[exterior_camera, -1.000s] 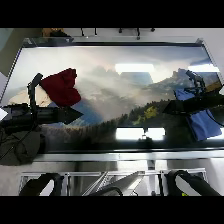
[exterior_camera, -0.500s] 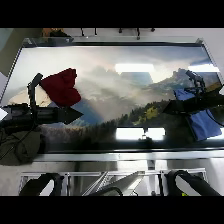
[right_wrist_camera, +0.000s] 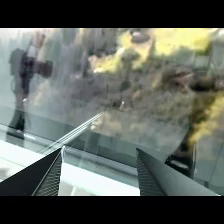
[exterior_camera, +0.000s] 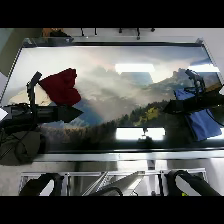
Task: Fold the shirts.
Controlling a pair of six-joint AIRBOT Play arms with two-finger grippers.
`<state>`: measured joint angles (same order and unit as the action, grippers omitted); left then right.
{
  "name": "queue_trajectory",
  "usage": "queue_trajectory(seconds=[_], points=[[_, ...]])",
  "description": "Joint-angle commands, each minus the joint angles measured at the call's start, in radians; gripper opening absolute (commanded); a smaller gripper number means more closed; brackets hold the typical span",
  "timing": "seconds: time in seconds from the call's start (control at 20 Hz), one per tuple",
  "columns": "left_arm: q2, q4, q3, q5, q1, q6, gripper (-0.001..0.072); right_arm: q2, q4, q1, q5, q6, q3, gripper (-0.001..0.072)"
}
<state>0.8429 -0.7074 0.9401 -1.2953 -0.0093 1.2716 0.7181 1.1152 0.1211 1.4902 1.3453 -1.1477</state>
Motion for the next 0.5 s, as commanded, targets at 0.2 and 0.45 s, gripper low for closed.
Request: queue_trajectory(seconds=[0.2, 0.45], points=[[-0.001, 0.003, 0.0, 0.087, 0.0, 0.032, 0.0701, -0.001, -0.004, 0.0, -0.009, -0.021, 0.0, 0.0506], [-0.001, 0.003, 0.0, 0.108, 0.0, 0.046, 0.0701, 0.0, -0.048, 0.0, -0.021, -0.021, 0.0, 0.0506]])
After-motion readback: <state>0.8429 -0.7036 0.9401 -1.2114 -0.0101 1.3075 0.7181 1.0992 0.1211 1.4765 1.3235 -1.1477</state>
